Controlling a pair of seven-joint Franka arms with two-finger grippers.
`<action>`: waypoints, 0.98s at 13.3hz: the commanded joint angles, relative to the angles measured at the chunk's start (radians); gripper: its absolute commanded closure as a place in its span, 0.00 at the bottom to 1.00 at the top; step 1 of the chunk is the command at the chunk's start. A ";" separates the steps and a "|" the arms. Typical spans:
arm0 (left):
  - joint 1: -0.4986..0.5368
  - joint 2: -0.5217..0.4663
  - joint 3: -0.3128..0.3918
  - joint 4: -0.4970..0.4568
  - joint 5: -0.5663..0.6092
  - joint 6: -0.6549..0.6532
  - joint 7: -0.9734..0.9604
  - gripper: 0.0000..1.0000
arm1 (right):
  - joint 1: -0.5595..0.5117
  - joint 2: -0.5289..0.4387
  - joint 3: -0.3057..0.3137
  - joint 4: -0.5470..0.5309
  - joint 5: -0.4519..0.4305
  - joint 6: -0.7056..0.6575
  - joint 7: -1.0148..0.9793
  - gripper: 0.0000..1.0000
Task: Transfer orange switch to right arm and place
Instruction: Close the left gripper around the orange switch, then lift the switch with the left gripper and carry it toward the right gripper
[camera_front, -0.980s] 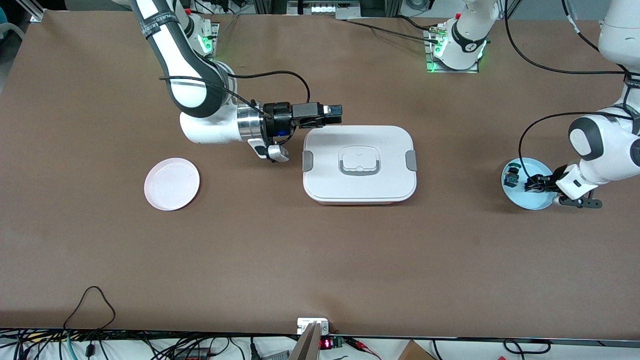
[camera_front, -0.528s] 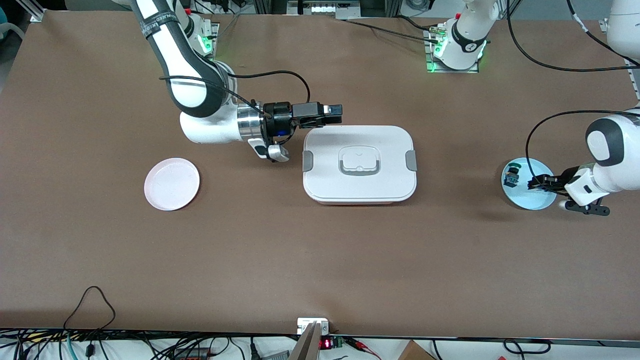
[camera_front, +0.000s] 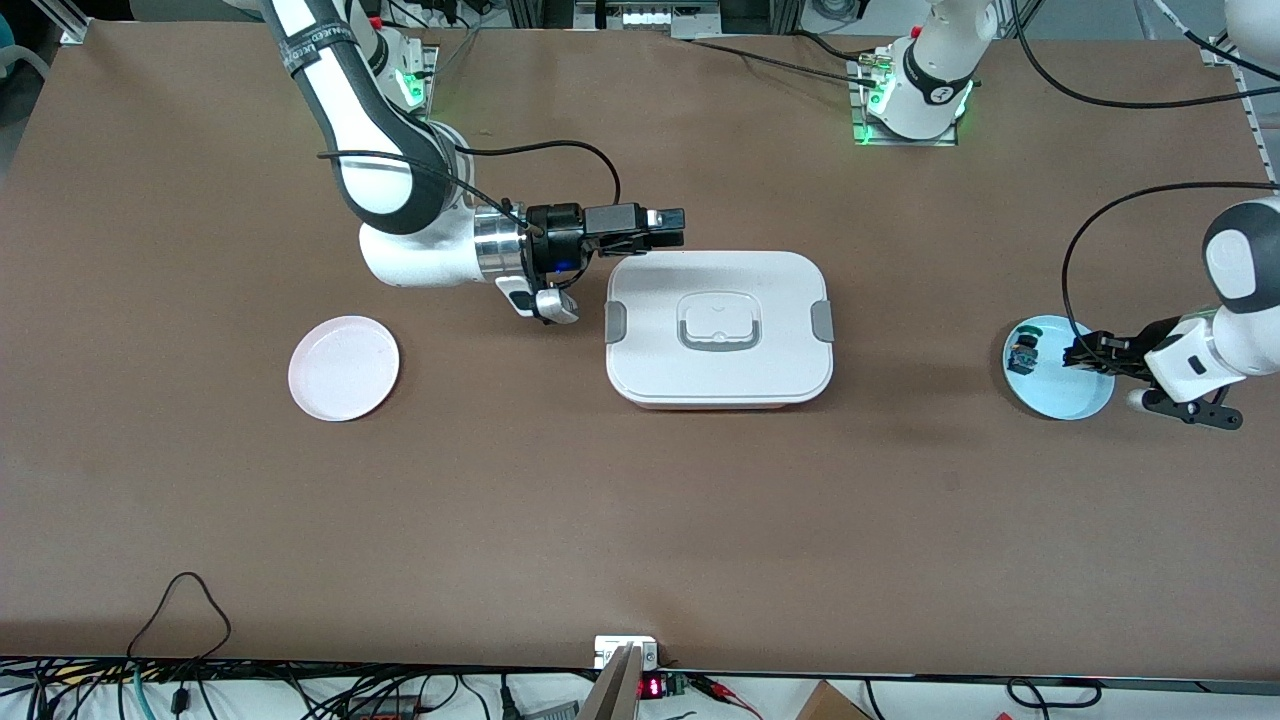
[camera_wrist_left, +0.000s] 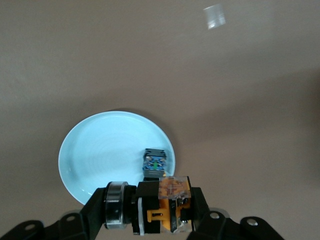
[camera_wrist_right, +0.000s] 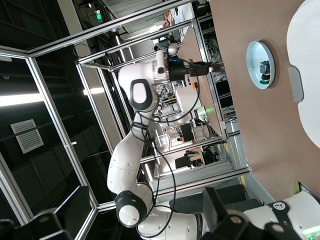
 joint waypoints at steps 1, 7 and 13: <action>0.002 -0.027 -0.014 0.019 -0.112 -0.038 0.130 1.00 | 0.005 -0.010 0.000 0.001 0.017 0.009 0.002 0.00; 0.022 -0.047 -0.014 0.007 -0.528 -0.110 0.641 1.00 | 0.004 -0.010 -0.002 0.001 0.015 0.008 -0.014 0.00; 0.036 -0.052 -0.014 0.013 -0.853 -0.274 0.928 1.00 | 0.004 -0.011 -0.002 -0.001 0.015 0.009 -0.030 0.00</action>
